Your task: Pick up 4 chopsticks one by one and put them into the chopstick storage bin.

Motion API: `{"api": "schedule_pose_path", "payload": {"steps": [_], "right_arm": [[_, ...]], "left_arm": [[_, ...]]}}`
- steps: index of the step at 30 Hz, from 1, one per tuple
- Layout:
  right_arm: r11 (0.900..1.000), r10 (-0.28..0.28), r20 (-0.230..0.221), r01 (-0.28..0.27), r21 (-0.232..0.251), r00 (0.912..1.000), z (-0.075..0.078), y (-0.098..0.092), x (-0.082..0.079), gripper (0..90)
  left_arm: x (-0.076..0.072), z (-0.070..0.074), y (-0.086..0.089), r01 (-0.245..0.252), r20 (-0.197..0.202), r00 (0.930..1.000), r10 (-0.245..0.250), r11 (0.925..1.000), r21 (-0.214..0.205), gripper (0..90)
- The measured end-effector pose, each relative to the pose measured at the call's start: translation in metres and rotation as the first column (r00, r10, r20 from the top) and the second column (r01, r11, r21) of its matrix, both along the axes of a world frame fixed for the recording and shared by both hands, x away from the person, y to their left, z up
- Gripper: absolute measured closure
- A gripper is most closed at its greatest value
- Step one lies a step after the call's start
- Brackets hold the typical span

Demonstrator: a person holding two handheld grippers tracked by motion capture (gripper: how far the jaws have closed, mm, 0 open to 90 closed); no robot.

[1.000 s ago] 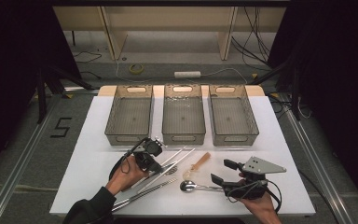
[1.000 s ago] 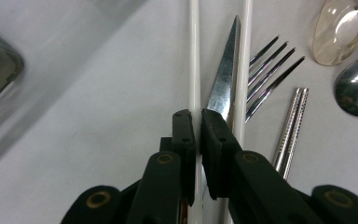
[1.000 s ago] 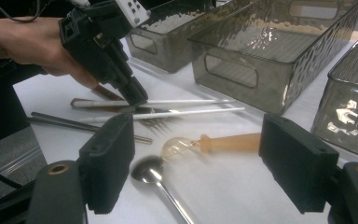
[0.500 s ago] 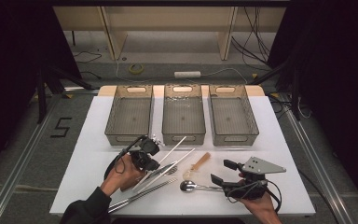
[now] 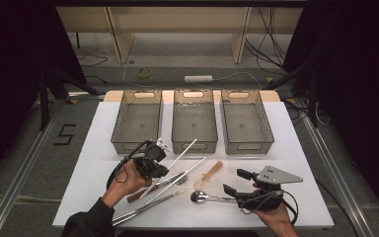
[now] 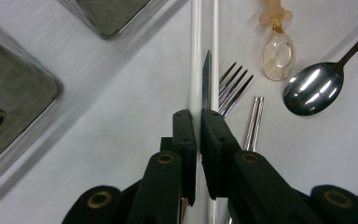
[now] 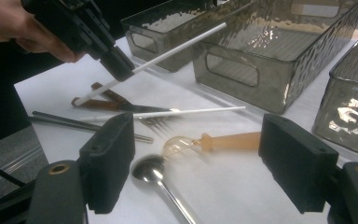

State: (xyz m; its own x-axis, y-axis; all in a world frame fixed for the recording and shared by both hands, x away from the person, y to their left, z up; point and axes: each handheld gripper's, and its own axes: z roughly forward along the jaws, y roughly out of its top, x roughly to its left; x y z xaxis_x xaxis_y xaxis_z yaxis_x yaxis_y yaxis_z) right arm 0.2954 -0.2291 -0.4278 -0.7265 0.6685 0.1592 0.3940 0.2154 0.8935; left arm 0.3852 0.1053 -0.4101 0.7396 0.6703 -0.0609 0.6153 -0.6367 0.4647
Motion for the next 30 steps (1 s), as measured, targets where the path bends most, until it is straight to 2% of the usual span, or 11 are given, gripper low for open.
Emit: {"api": "schedule_pose_path", "payload": {"steps": [4,11,21,30], "right_arm": [[1.0000,-0.002,-0.003,0.002,0.001,1.0000,0.000,-0.001,0.000,28.0],[1.0000,-0.004,-0.004,0.004,0.005,1.0000,0.000,-0.001,0.001,28.0],[0.9999,-0.007,-0.003,0.007,0.010,1.0000,0.000,-0.003,0.001,28.0],[0.9999,-0.008,-0.006,0.008,0.012,1.0000,0.000,-0.003,0.001,28.0]], "left_arm": [[0.004,0.008,0.007,-0.012,0.004,0.9999,0.012,0.9997,-0.019,84.3],[0.017,0.028,0.026,-0.063,0.046,0.9967,0.066,0.9951,-0.076,84.3],[0.045,0.047,0.044,-0.144,0.075,0.9852,0.154,0.9820,-0.122,84.3],[0.068,0.059,0.056,-0.184,0.096,0.9754,0.198,0.9737,-0.134,84.3]]}}
